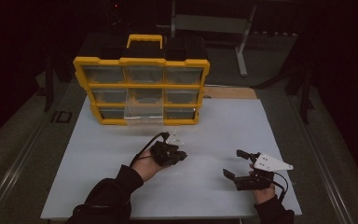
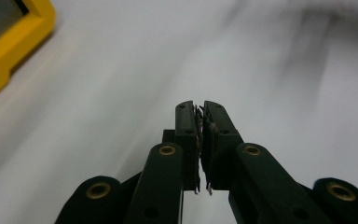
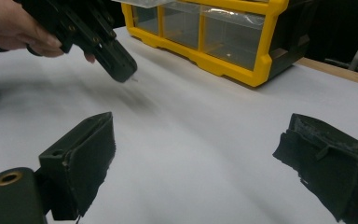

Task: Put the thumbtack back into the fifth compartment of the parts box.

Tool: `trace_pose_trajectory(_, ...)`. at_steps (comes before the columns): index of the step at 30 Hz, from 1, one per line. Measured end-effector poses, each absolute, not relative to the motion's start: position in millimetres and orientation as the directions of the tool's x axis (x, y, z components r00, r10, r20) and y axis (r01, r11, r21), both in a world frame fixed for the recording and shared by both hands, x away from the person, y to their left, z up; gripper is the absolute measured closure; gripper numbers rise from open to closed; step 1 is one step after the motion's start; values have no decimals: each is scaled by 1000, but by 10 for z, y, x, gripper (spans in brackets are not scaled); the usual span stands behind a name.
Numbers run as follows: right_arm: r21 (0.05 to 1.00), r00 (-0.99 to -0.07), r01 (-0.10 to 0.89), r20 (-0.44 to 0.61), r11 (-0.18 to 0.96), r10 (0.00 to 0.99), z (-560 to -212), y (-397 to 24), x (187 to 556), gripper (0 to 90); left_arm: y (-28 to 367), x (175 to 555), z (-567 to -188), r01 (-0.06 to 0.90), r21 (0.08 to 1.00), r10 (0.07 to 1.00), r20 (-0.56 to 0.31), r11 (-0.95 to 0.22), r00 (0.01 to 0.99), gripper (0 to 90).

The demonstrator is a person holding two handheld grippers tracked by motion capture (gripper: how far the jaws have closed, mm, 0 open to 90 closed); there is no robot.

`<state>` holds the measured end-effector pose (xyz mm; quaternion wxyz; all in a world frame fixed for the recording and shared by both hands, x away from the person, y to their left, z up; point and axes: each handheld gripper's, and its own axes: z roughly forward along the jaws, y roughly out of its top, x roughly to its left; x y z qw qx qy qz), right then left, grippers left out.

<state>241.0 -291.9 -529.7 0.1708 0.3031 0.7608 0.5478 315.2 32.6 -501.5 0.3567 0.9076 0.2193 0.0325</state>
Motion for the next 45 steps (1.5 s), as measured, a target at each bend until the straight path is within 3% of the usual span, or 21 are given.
trace_pose_trajectory(28, 937, -759, 272, 69, 219, 648, -5298, -2914, 2410, 89, 497, 3189, -4326, 332, 739, 402, -91, -586, 911, 845)
trace_pose_trajectory(45, 936, -759, 275, 71, 219, 647, -5303, -2908, 2413, 89, 701, 3292, -3865, 313, 789, 435, -65, -529, 898, 845)
